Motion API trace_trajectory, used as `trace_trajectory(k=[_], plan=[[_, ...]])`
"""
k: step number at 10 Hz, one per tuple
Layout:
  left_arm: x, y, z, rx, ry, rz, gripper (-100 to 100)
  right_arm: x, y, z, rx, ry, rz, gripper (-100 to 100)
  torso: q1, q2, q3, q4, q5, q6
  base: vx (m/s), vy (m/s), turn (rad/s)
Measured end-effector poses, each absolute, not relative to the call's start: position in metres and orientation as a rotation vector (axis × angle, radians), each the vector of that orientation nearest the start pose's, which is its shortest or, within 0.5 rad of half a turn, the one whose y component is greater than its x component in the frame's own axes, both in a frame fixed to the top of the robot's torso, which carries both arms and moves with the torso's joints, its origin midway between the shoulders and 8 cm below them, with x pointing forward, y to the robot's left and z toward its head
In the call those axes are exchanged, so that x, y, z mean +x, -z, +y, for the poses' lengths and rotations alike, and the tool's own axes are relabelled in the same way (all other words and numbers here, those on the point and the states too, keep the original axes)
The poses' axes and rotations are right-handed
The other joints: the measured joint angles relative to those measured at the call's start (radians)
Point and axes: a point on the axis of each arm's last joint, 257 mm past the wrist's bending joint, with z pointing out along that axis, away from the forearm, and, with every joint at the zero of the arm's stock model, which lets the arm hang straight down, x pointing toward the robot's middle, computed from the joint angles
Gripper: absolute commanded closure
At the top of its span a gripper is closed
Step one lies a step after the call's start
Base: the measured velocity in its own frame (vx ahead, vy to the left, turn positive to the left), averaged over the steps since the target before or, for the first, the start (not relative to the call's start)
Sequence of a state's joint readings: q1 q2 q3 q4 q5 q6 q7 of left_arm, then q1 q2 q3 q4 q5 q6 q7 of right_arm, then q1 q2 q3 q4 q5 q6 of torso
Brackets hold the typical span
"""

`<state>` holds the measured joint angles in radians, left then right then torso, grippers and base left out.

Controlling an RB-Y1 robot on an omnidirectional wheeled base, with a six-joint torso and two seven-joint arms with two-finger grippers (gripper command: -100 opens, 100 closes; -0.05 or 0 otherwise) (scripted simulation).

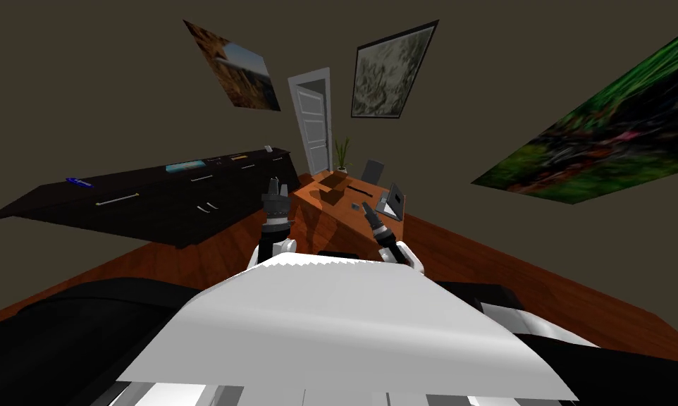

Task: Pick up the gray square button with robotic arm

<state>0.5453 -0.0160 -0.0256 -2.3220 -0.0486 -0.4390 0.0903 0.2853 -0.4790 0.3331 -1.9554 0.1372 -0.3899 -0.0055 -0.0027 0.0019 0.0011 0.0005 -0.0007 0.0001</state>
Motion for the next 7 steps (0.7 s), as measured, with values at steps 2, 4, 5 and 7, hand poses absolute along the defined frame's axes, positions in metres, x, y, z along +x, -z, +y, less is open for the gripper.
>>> trace_trajectory(k=[2, 4, 5, 7], plan=[[0.344, -0.017, 0.273, -0.728, 1.349, 0.642, 0, 0.405, 0.163, -0.122, 0.317, -1.343, 1.448, -100, 0.001, -0.001, -0.001, 0.0, 0.0, 0.0, -0.033, -0.018, 0.254], [0.344, -0.017, 0.273, -0.728, 1.349, 0.642, 0, 0.399, 0.197, -0.116, 0.254, -1.307, 1.547, -100, 0.001, -0.001, 0.0, 0.0, 0.0, 0.001, -0.031, -0.011, 0.133], [0.344, -0.017, 0.273, -0.728, 1.349, 0.642, 0, 0.398, 0.211, -0.114, 0.215, -1.288, 1.597, -100, 0.001, -0.001, -0.001, 0.0, 0.0, 0.0, -0.018, -0.009, 0.094], [0.344, -0.017, 0.273, -0.728, 1.349, 0.642, 0, 0.395, 0.243, -0.113, 0.165, -1.249, 1.677, -100, 0.001, -0.002, -0.001, 0.0, 0.0, 0.0, -0.014, -0.006, 0.151]])
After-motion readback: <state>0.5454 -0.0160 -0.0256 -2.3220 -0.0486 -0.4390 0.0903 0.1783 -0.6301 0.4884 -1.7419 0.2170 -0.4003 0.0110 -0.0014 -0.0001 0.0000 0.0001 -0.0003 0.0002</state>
